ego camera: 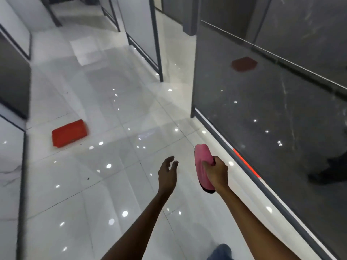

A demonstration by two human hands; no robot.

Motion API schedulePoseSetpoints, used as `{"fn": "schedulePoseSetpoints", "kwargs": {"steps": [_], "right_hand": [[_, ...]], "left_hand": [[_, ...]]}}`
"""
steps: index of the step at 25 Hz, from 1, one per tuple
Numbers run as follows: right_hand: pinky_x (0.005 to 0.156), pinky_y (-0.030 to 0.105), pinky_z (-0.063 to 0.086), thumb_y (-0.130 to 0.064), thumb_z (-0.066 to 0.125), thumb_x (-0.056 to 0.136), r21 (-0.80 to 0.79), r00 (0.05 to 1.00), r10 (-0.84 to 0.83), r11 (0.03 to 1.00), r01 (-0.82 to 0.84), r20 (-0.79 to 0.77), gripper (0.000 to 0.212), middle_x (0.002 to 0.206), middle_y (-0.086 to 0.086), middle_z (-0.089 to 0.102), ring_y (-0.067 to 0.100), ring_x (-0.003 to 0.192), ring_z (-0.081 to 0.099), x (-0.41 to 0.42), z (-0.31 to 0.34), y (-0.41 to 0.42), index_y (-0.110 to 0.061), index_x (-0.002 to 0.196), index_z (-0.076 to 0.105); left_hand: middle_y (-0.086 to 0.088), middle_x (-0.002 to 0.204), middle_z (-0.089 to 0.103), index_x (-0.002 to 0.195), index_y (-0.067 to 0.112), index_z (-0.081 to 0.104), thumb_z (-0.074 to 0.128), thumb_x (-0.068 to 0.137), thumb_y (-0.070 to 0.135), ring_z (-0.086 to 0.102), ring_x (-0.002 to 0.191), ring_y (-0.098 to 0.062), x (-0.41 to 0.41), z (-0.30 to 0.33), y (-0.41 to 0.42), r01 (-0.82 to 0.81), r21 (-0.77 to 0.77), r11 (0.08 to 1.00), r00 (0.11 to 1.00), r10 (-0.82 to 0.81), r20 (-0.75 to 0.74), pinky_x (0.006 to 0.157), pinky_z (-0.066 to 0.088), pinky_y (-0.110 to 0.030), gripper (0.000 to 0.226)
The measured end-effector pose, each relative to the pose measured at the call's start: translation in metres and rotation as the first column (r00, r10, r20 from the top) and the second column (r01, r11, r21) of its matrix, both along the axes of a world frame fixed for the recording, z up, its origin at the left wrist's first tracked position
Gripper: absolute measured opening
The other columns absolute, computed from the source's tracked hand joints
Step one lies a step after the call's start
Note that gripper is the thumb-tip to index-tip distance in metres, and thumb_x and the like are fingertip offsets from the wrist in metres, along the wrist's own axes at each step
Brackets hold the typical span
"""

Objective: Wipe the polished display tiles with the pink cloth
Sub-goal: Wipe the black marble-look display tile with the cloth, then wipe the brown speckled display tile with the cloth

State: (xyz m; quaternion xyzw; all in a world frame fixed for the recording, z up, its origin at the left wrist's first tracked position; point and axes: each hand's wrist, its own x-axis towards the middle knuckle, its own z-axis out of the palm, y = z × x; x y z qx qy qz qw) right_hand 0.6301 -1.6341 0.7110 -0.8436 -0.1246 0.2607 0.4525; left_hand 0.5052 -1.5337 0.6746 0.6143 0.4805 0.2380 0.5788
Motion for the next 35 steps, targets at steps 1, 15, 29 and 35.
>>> {"fn": "schedulePoseSetpoints", "kwargs": {"steps": [1, 15, 29, 35], "right_hand": [[0.051, 0.022, 0.035, -0.017, 0.061, 0.087, 0.022, 0.999, 0.045, 0.999, -0.045, 0.022, 0.011, 0.078, 0.000, 0.057, 0.017, 0.068, 0.054, -0.010, 0.004, 0.022, -0.011, 0.095, 0.056], [0.076, 0.026, 0.042, -0.023, 0.058, 0.094, 0.110, 0.881, 0.439, 0.880, -0.461, 0.178, 0.044, 0.118, 0.011, 0.063, 0.031, 0.102, 0.060, -0.013, 0.005, 0.445, -0.009, 0.135, 0.048], [0.071, 0.028, 0.040, -0.024, 0.062, 0.092, 0.031, 0.693, 0.689, 0.704, -0.709, 0.211, 0.040, 0.102, 0.004, 0.062, 0.026, 0.089, 0.057, -0.009, 0.002, 0.917, -0.011, 0.129, 0.053], [0.066, 0.026, 0.036, -0.022, 0.061, 0.092, 0.069, 0.674, 0.710, 0.676, -0.734, 0.204, 0.034, 0.090, 0.000, 0.061, 0.021, 0.079, 0.053, 0.004, 0.005, 1.094, -0.011, 0.124, 0.056]], "left_hand": [[0.000, 0.134, 0.057, 0.131, 0.015, 0.056, 0.051, 0.101, 0.025, 0.050, 0.126, -0.018, -0.011, 0.003, 0.019, -0.051, -0.004, 0.999, 0.999, 0.051, 0.009, 0.099, 0.037, -0.025, 0.033], [-0.001, 0.133, 0.057, 0.132, 0.012, 0.055, 0.051, 0.100, 0.021, 0.053, 0.120, -0.017, -0.024, 0.029, 0.387, -0.344, 0.104, 0.933, 0.938, 0.347, -0.018, 0.094, 0.038, -0.023, 0.033], [-0.001, 0.128, 0.059, 0.133, 0.013, 0.053, 0.051, 0.100, 0.018, 0.053, 0.117, -0.017, -0.040, 0.039, 0.821, -0.675, -0.001, 0.738, 0.734, 0.671, 0.105, 0.099, 0.039, -0.027, 0.033], [0.004, 0.124, 0.057, 0.134, 0.016, 0.051, 0.052, 0.099, 0.015, 0.051, 0.117, -0.011, -0.025, 0.041, 0.984, -0.690, -0.052, 0.722, 0.714, 0.691, 0.113, 0.095, 0.035, -0.022, 0.035]]}}
